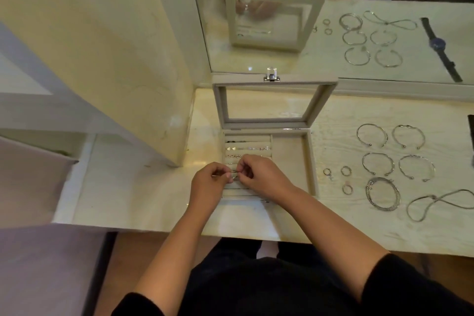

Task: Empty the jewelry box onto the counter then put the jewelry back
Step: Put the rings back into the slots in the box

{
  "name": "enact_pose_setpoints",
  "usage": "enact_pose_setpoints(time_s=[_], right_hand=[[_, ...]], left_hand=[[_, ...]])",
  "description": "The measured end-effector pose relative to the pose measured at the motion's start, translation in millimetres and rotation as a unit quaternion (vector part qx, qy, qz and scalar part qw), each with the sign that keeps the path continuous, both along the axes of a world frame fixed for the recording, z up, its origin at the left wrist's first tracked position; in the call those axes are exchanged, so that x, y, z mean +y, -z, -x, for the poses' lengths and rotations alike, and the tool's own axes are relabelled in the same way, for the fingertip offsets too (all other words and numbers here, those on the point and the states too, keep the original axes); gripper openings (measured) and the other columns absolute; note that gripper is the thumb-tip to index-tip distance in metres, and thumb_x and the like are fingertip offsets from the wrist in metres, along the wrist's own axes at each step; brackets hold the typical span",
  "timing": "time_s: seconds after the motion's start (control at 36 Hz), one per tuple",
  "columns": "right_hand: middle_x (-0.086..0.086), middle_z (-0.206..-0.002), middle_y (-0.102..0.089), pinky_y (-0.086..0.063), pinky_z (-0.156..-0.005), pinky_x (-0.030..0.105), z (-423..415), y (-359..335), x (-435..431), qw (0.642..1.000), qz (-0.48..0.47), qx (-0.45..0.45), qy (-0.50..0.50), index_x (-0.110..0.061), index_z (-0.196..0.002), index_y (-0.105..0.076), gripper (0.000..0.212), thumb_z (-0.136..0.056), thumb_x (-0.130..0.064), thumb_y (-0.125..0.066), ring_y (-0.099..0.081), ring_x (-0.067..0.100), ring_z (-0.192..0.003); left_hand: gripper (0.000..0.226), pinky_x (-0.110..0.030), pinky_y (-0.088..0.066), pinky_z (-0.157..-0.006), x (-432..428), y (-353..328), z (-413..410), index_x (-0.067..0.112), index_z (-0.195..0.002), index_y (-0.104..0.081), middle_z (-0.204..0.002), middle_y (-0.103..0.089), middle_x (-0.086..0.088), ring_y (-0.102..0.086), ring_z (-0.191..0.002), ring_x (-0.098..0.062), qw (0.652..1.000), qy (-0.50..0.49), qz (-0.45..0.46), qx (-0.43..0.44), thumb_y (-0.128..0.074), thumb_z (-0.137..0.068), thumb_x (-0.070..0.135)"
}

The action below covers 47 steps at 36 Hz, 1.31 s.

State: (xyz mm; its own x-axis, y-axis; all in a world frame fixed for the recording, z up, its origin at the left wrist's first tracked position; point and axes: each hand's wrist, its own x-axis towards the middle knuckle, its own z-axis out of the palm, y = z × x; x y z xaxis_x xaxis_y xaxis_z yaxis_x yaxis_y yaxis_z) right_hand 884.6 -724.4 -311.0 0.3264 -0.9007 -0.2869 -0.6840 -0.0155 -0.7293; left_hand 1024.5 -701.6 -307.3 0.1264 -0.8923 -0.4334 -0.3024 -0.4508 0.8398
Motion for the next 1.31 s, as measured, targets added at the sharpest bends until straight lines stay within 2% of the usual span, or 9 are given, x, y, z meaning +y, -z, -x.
enact_pose_setpoints(time_s=[0.14, 0.25, 0.36, 0.42, 0.58, 0.78, 0.94, 1.31], right_hand=[[0.004, -0.085, -0.064, -0.044, -0.070, 0.032, -4.8, 1.3, -2.8, 1.000, 0.002, 0.012, 0.028, -0.011, -0.089, -0.059, 0.008, -0.082, -0.015, -0.058, -0.052, 0.015, -0.074], [0.003, -0.084, -0.064, -0.044, -0.069, 0.031, -7.7, 4.9, -3.1, 0.999, 0.007, 0.033, 0.032, -0.012, -0.089, -0.058, 0.008, -0.082, -0.017, -0.057, -0.057, 0.021, -0.078], [0.005, -0.089, -0.064, -0.042, -0.067, 0.029, -8.6, 7.4, -4.1, 0.998, 0.029, 0.050, 0.028, -0.010, -0.093, -0.058, 0.011, -0.084, -0.015, -0.055, -0.058, 0.023, -0.081], [0.005, -0.091, -0.064, -0.039, -0.066, 0.028, -8.8, 7.8, -4.9, 0.997, 0.039, 0.059, 0.014, -0.010, -0.095, -0.058, 0.012, -0.085, -0.016, -0.054, -0.058, 0.024, -0.081], [0.007, -0.096, -0.063, -0.036, -0.067, 0.027, -9.2, 7.8, -4.4, 0.996, 0.049, 0.073, -0.020, -0.010, -0.099, -0.059, 0.015, -0.089, -0.018, -0.051, -0.058, 0.024, -0.086], [0.006, -0.100, -0.065, -0.038, -0.070, 0.026, -7.6, 7.1, -5.7, 0.998, 0.032, 0.058, -0.015, -0.009, -0.101, -0.062, 0.017, -0.088, -0.017, -0.054, -0.059, 0.022, -0.089], [0.004, -0.096, -0.067, -0.030, -0.064, 0.017, -7.7, 10.0, -8.1, 0.999, 0.017, 0.034, 0.017, -0.010, -0.095, -0.065, 0.015, -0.089, -0.021, -0.058, -0.059, 0.017, -0.088], [0.003, -0.097, -0.066, -0.037, -0.069, 0.027, -15.1, 11.9, -9.6, 0.997, 0.020, 0.067, 0.027, -0.011, -0.093, -0.063, 0.013, -0.088, -0.022, -0.057, -0.058, 0.021, -0.091]], left_hand=[[0.026, -0.016, -0.046, -0.069, -3.9, 2.4, -2.4, 0.022, -0.069, -0.060, -0.069, -0.064, 0.004, -0.061, -0.073, -0.011, 1.000, -0.014, 0.006, -0.001, -0.060, -0.083, 0.000], [0.023, -0.005, -0.044, -0.061, -7.1, 4.0, -4.8, 0.023, -0.072, -0.057, -0.072, -0.062, 0.004, -0.060, -0.071, -0.010, 0.999, -0.028, 0.016, -0.006, -0.062, -0.084, 0.003], [0.014, -0.024, -0.046, -0.073, -9.0, 9.6, -8.4, 0.022, -0.077, -0.056, -0.078, -0.060, -0.001, -0.059, -0.080, -0.018, 0.999, -0.040, 0.004, -0.018, -0.062, -0.085, 0.012], [0.011, -0.029, -0.046, -0.075, -9.9, 12.3, -8.6, 0.022, -0.078, -0.055, -0.079, -0.059, -0.001, -0.057, -0.078, -0.019, 0.999, -0.044, -0.015, -0.013, -0.064, -0.084, 0.017], [0.020, -0.016, -0.038, -0.060, -11.1, 20.1, -7.2, 0.020, -0.075, -0.051, -0.075, -0.054, 0.006, -0.051, -0.069, -0.004, 0.996, -0.064, -0.061, -0.001, -0.069, -0.080, 0.025], [0.022, -0.018, -0.037, -0.059, -13.6, 25.8, -8.8, 0.017, -0.078, -0.050, -0.080, -0.054, 0.003, -0.051, -0.073, -0.009, 0.992, -0.069, -0.103, 0.024, -0.070, -0.080, 0.027], [0.021, -0.023, -0.035, -0.056, -15.2, 25.6, -9.9, 0.016, -0.082, -0.050, -0.079, -0.052, 0.002, -0.048, -0.069, -0.010, 0.989, -0.068, -0.125, 0.047, -0.069, -0.081, 0.025], [0.024, -0.018, -0.036, -0.059, -15.7, 25.5, -8.4, 0.020, -0.073, -0.046, -0.076, -0.051, 0.004, -0.048, -0.069, -0.005, 0.993, -0.055, -0.108, 0.011, -0.068, -0.082, 0.020]])
